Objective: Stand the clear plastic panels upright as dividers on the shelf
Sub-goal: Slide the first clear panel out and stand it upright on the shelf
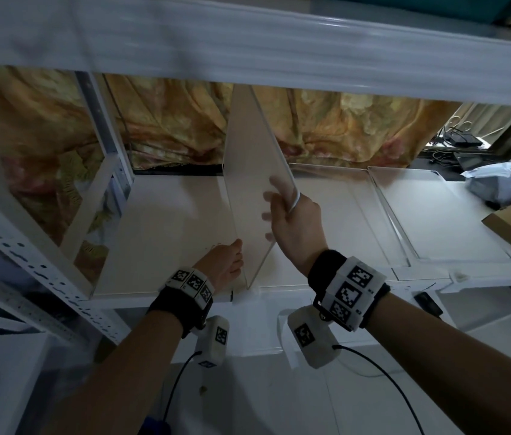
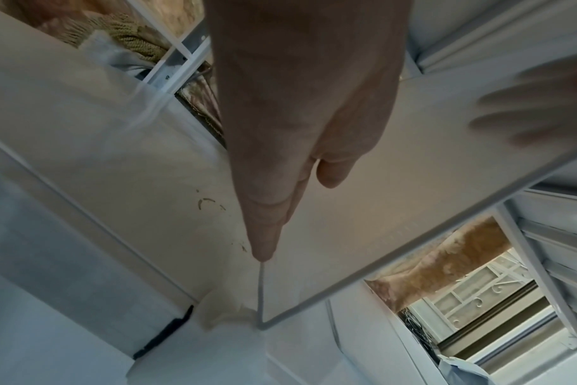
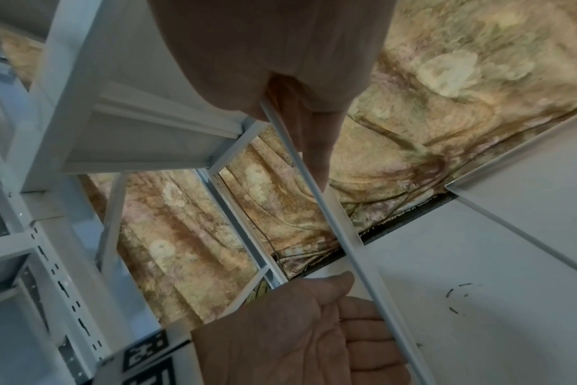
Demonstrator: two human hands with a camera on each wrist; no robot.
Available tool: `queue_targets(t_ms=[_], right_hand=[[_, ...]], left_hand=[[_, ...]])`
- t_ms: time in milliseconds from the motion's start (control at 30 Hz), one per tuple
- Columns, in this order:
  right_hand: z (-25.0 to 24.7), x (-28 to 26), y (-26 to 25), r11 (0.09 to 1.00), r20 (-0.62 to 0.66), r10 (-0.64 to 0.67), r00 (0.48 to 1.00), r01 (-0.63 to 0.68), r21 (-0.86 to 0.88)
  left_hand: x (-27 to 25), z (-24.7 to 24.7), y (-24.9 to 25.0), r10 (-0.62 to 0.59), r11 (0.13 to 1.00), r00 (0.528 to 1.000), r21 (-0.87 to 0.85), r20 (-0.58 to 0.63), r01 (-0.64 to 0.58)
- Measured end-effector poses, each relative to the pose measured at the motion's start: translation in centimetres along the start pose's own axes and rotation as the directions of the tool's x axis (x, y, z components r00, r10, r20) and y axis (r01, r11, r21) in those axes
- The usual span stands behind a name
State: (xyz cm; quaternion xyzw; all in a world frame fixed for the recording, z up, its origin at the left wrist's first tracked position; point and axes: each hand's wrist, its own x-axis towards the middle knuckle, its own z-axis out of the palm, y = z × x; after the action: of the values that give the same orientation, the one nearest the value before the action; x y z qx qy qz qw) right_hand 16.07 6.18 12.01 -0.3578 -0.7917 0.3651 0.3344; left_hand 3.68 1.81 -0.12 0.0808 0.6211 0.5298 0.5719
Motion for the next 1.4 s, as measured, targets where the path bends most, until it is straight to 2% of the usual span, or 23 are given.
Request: queue_targets(t_ms=[233, 367, 467, 533, 633, 700, 767, 867, 933, 1200, 1400], right_hand=[[0.7, -0.8, 0.4, 0.997, -0.005, -0.067, 0.998, 0.067, -0.045], [1.4, -0.9, 0.3, 0.993, 0.024, -0.083, 0.996, 0.085, -0.081], [1.2, -0.8, 0.3, 0.995, 0.032, -0.052, 0.998, 0.055, -0.078], [0.9, -0.5, 0.4, 0.997, 0.046, -0.008, 0.999, 0.012, -0.071], [0.6, 0.0, 0.6, 0.995, 0.074, 0.011, 0.997, -0.003, -0.096], [0.6, 0.3, 0.5, 0.988, 0.089, 0.002, 0.996, 0.012, -0.154], [0.6, 0.5, 0.1, 0.988, 0.094, -0.003, 0.996, 0.017, -0.152], [1.0, 0.7, -0.4, 0.992, 0.121, -0.002, 0.993, 0.017, -0.122], [1.1, 0.9, -0.4, 0.992, 0.127, 0.000, 0.992, 0.016, -0.125], [0.8, 1.0, -0.2, 0.991, 0.133, 0.019, 0.991, -0.001, -0.132], [1.0, 1.5, -0.4, 0.986, 0.158, -0.026, 0.987, 0.051, -0.160]], left_hand=[[0.0, 0.3, -0.6, 0.003, 0.995, 1.000, 0.096, -0.010, -0.002], [-1.0, 0.6, -0.6, 0.016, 0.974, 0.999, 0.227, 0.052, -0.028], [-2.1, 1.5, 1.5, 0.165, 0.936, 0.978, 0.292, 0.124, -0.195], [-4.0, 2.6, 4.3, 0.297, 0.918, 0.943, 0.227, 0.149, -0.325], [-7.5, 5.0, 8.9, 0.422, 0.886, 0.893, 0.139, 0.155, -0.443], [-9.3, 6.3, 11.3, 0.507, 0.818, 0.842, 0.203, 0.185, -0.538], [-10.5, 7.3, 12.8, 0.537, 0.754, 0.812, 0.303, 0.227, -0.583], [-10.7, 8.0, 13.4, 0.534, 0.685, 0.819, 0.460, 0.211, -0.565], [-10.6, 8.5, 13.3, 0.549, 0.668, 0.816, 0.491, 0.183, -0.559], [-10.7, 9.2, 12.4, 0.583, 0.678, 0.793, 0.432, 0.175, -0.595], [-10.5, 9.2, 12.7, 0.573, 0.718, 0.808, 0.392, 0.137, -0.575]])
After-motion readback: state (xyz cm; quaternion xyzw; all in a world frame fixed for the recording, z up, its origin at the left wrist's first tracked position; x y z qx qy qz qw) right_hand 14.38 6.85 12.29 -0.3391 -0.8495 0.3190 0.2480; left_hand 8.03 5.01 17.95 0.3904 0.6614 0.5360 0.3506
